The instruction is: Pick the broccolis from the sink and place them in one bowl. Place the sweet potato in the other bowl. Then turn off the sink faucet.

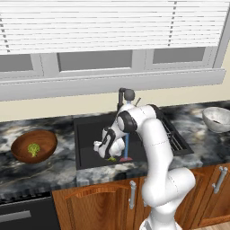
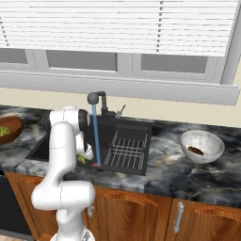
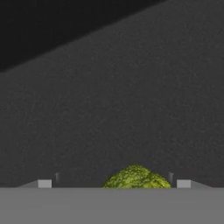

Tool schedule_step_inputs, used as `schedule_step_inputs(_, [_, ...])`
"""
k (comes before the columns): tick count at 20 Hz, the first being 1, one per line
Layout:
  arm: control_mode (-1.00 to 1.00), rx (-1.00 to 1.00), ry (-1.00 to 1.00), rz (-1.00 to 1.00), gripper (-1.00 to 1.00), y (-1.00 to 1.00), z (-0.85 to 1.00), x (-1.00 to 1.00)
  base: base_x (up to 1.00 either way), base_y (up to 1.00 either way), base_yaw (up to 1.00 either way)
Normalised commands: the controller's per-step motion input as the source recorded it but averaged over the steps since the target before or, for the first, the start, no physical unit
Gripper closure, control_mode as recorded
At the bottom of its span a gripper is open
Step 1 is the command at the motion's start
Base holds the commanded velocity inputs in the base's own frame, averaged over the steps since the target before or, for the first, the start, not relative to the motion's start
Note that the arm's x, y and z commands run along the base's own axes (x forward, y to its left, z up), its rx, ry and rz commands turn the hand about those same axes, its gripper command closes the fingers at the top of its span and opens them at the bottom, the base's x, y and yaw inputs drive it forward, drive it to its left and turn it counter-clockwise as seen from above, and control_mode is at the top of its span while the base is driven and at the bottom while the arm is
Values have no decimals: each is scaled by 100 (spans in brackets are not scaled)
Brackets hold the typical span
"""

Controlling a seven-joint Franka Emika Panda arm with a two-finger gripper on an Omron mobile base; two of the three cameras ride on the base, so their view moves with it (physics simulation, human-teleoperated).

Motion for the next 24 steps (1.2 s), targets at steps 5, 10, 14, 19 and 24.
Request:
schedule_step_inputs(5, [-100, 0, 6, -5, 100, 8, -39, -9, 0, 0, 0])
schedule_step_inputs(10, [-100, 0, 3, -5, 100, 0, -39, -15, 0, 0, 0])
schedule_step_inputs(14, [-100, 0, 1, -5, 100, 0, -19, -15, 0, 0, 0])
schedule_step_inputs(19, [-100, 0, -4, -5, 100, 1, 13, -38, 0, 0, 0])
schedule_step_inputs(24, [-100, 0, -12, -6, 100, 2, 51, -28, 0, 0, 0])
